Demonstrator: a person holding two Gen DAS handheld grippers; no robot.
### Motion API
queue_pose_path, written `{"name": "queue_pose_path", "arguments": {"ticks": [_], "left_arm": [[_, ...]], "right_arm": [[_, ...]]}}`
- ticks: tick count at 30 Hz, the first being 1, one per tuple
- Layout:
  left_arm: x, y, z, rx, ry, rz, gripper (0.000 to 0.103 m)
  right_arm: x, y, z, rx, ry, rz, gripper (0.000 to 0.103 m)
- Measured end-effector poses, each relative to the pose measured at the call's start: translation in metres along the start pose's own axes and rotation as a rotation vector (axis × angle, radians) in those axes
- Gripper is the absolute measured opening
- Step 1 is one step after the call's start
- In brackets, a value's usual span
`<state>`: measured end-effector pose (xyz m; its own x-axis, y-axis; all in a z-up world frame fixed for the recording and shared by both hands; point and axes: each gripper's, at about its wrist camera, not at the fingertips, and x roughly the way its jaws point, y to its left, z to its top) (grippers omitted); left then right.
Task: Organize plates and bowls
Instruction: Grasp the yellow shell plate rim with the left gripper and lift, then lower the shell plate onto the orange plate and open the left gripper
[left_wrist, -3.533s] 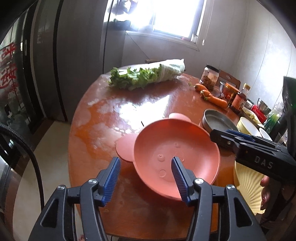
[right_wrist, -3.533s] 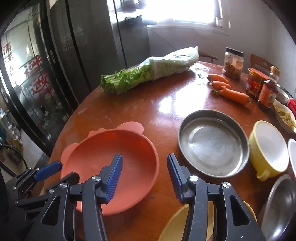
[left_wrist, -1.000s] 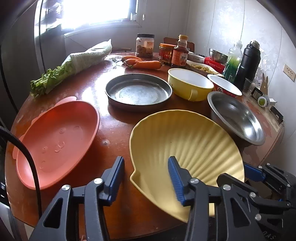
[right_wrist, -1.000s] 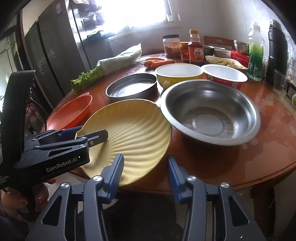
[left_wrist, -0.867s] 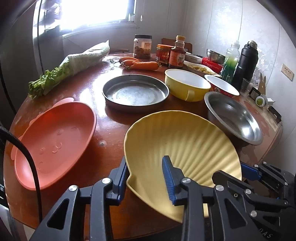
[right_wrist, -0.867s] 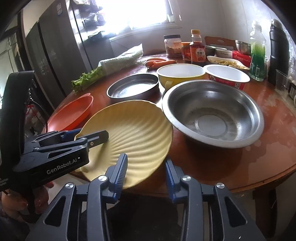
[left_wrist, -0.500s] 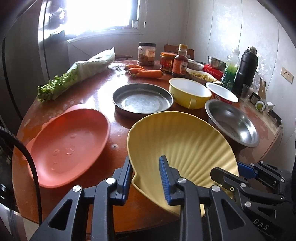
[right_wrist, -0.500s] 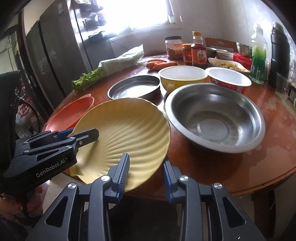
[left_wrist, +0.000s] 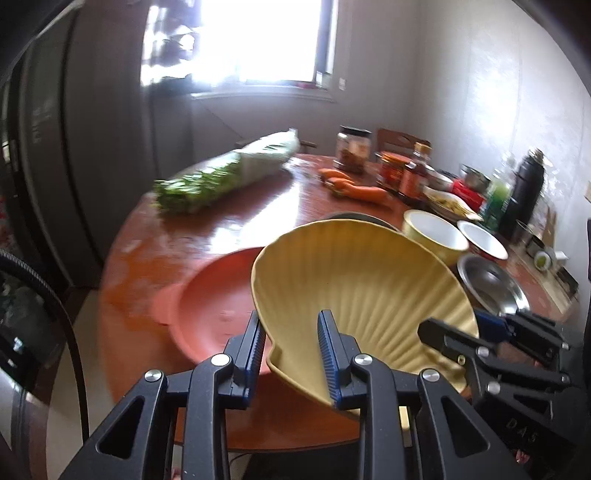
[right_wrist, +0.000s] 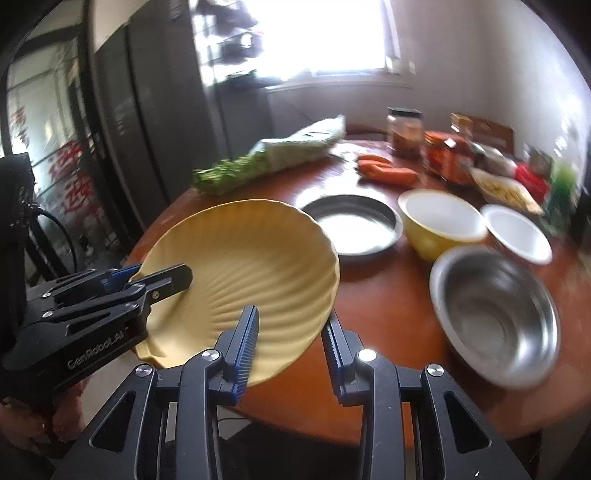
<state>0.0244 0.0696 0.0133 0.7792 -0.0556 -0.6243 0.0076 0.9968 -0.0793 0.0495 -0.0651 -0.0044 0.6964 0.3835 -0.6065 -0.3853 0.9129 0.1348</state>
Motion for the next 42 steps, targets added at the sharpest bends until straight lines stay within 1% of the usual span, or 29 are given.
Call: {"name": "queue_pose_path", "arguments": {"ticks": [4,6,10,14,19,24,28,33,37,42], "left_arm": [[-0.002,0.026,0.002,-0.039,-0.008,0.042,0.030],[0.000,0.036,0.002,-0.055,-0.005,0.065,0.030],[0.009,0.051,0.000,-0.077,0.011,0.085,0.030],[0.018,0.057,-0.003,-0.092,0.030,0.085,0.030],[0.023,0.057,-0.005,-0.087,0.042,0.082,0.030],[0.032,0.059,-0.007,-0.095,0.064,0.081,0.030],[0.034,0.061,-0.005,-0.102,0.063,0.088,0.030],[0.038,0.059,-0.007,-0.088,0.082,0.110,0.030],[0.034,0.054,-0.008,-0.068,0.066,0.104,0.031],[0.035,0.054,-0.009,-0.062,0.072,0.117,0.031]], "right_arm": [[0.018,0.022,0.019,-0.076,-0.003,0.039,0.036],[0.031,0.032,0.027,-0.109,0.014,0.052,0.036],[0.055,0.042,0.041,-0.150,0.036,0.067,0.036],[0.076,0.046,0.049,-0.172,0.063,0.077,0.036],[0.099,0.044,0.056,-0.190,0.095,0.067,0.036],[0.119,0.038,0.057,-0.170,0.135,0.089,0.036],[0.126,0.038,0.059,-0.168,0.132,0.100,0.036],[0.131,0.043,0.062,-0.198,0.124,0.082,0.037],[0.139,0.049,0.055,-0.260,0.145,0.020,0.037],[0.143,0.050,0.052,-0.260,0.135,0.012,0.037]]}}
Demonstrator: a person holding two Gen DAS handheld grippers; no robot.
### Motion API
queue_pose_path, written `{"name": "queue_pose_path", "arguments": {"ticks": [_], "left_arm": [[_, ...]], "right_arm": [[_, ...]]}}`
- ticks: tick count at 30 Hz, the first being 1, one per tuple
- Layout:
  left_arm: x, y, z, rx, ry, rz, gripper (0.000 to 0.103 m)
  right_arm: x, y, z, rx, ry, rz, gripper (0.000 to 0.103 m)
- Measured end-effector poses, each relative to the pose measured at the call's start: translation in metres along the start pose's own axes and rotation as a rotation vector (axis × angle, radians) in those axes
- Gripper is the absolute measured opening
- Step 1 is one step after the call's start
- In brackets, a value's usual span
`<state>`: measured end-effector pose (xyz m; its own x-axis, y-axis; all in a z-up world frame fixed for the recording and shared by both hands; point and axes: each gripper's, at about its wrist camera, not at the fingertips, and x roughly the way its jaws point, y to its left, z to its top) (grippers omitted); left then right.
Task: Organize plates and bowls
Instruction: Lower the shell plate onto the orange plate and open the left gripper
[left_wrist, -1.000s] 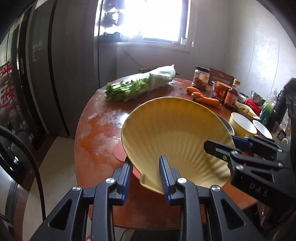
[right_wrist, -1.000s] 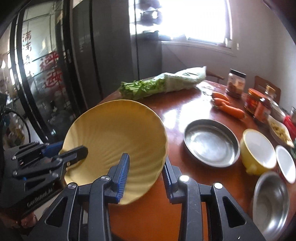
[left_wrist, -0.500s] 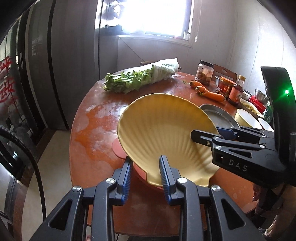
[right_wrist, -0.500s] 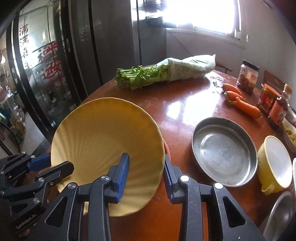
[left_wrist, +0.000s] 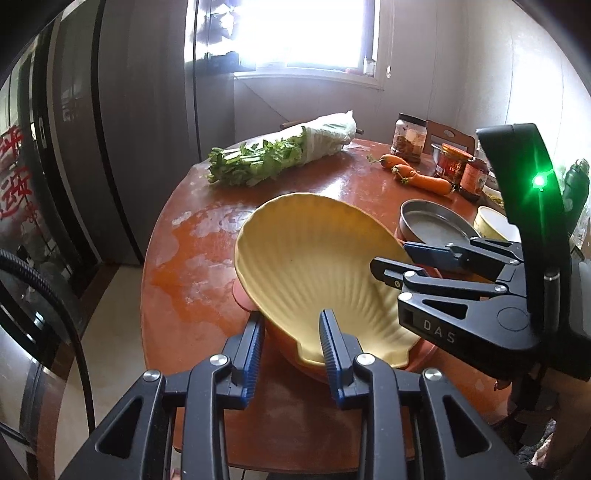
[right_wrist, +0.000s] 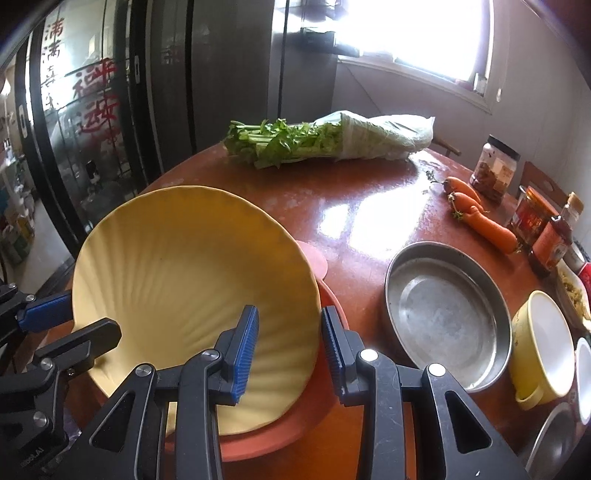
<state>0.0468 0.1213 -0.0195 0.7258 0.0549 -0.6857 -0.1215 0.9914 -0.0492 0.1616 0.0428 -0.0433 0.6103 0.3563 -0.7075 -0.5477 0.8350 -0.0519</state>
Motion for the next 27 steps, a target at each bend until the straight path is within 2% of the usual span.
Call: {"name": "queue_pose_path", "arguments": {"ticks": [20,24,27], "left_arm": [[-0.005,0.006,0.001,-0.011,-0.006,0.018,0.032],[-0.007,0.008,0.001,-0.028,-0.008,0.030,0.038],[-0.009,0.009,0.002,-0.032,-0.015,0.036,0.039]], "right_arm": [[-0.012,-0.005,0.002,0.051,-0.027,0.019,0.039],[-0.018,-0.008,0.000,0.062,-0.031,0.018,0.039],[-0.021,-0.011,-0.001,0.067,-0.036,0.016,0.039]]}}
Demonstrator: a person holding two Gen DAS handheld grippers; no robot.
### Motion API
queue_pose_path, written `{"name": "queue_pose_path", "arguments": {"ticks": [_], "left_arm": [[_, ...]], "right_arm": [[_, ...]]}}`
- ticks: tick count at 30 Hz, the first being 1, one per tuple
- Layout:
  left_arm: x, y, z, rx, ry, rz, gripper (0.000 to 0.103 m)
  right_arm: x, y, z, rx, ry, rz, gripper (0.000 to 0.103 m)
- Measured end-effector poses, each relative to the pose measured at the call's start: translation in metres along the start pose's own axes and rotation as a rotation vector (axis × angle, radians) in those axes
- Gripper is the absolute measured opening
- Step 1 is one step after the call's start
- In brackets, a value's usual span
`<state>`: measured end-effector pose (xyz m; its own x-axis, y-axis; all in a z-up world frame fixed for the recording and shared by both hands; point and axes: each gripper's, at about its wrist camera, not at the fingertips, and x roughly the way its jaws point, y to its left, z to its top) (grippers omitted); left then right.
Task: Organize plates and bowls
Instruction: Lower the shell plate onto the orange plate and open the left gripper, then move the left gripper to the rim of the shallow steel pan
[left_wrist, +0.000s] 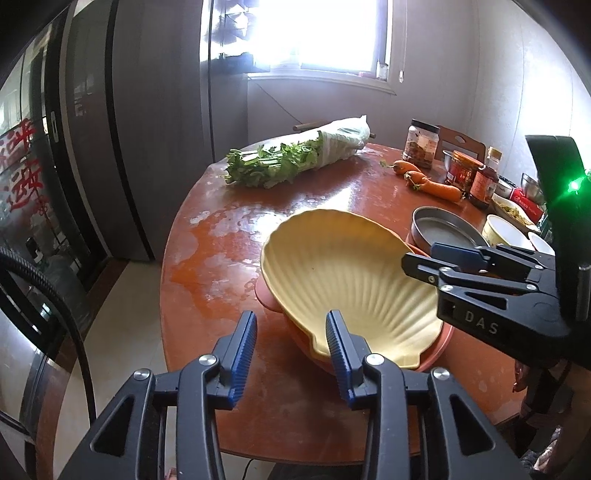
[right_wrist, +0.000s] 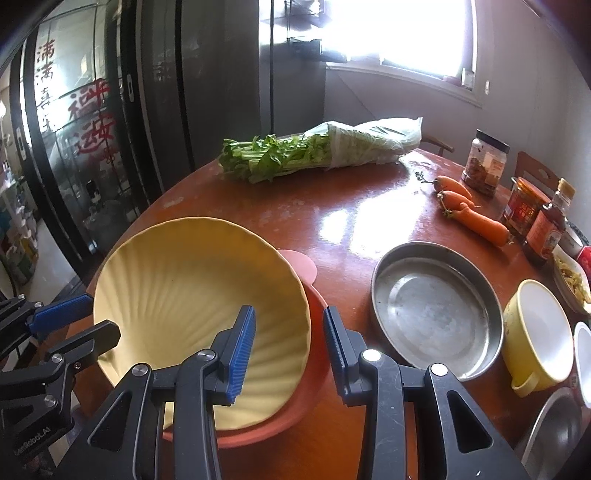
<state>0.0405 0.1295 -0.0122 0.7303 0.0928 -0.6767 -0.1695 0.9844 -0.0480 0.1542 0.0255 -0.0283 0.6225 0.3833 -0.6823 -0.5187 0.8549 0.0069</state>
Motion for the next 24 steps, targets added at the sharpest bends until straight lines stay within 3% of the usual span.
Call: {"name": "queue_pose_path", "arguments": {"ticks": [7,16,24], "left_arm": [[-0.010,0.003,0.005,-0.023,-0.038,0.006,0.051],[-0.021,-0.015,0.008,0.027,-0.062,-0.061,0.052],[-0.020,-0.049,0.003,0.116,-0.032,-0.113,0.052]], "right_arm": [[-0.013,-0.019,-0.003,0.037,-0.019,-0.022,0.039],[-0.008,-0.054,-0.012,0.082,0.028,-0.073,0.039],[0.012,-0.059,-0.011,0.066,0.094,-0.049,0.039]]}}
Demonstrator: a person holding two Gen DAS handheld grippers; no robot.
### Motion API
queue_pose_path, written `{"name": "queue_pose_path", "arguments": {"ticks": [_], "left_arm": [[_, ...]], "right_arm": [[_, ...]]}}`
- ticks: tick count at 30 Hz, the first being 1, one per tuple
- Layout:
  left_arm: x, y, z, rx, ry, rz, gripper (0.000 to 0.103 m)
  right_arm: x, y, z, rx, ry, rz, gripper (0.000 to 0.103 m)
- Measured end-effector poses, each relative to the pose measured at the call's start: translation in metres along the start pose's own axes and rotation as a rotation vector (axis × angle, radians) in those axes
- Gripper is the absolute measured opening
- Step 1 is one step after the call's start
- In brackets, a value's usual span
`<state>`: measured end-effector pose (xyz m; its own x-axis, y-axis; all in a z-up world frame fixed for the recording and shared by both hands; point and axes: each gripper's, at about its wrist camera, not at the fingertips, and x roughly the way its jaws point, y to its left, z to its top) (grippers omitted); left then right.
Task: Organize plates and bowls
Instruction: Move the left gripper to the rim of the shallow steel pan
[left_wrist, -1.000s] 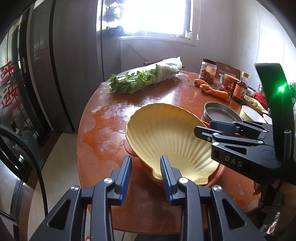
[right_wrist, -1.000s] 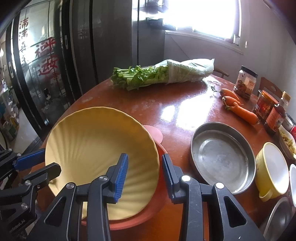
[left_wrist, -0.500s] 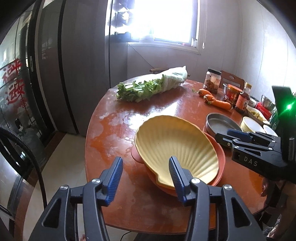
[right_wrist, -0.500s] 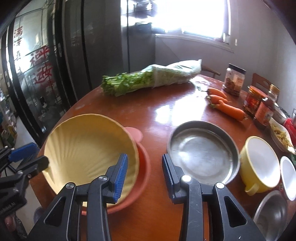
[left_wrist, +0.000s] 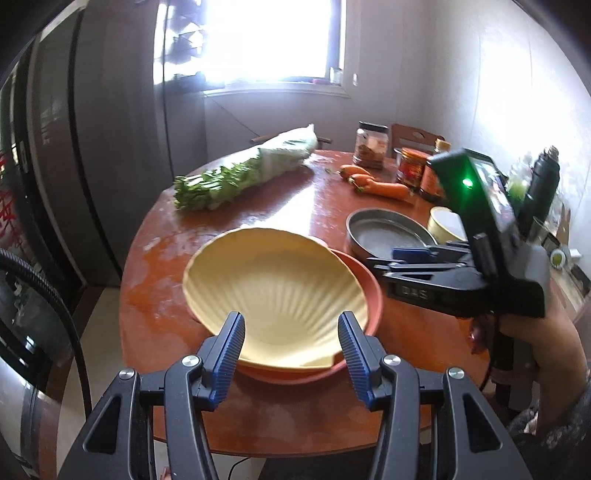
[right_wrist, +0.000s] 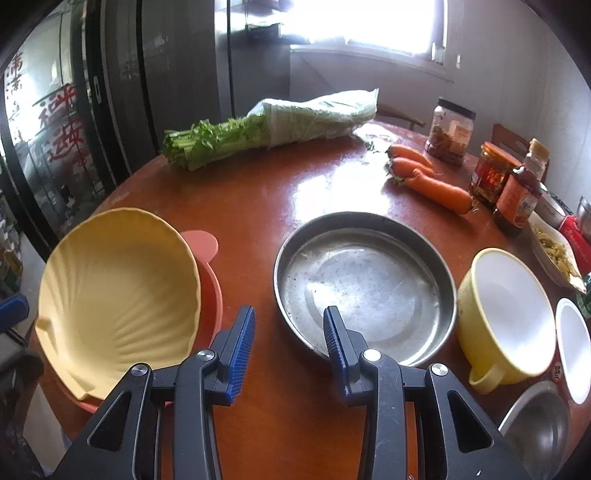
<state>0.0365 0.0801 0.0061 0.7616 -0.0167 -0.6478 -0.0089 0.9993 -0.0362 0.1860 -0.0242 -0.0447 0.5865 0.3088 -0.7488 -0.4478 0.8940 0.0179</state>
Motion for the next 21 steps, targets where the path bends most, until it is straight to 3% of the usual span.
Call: {"name": "queue_pose_path", "arguments": {"ticks": [5,13,21], "left_arm": [[-0.001,-0.014,-0.003,0.026,0.008,-0.021,0.052],[0.003,-0.038,-0.016,0.057,0.060,-0.117,0.052],[0.006,-0.047,-0.024,0.051,0.092,-0.132,0.052]], "right_arm": [[-0.005,0.003,-0.009,-0.028,0.024,0.012,0.039],[-0.047,0.011,-0.055,-0.042,0.031,0.075,0.040],[-0.078,0.020,-0.091,-0.052,0.011,0.074,0.040]]}}
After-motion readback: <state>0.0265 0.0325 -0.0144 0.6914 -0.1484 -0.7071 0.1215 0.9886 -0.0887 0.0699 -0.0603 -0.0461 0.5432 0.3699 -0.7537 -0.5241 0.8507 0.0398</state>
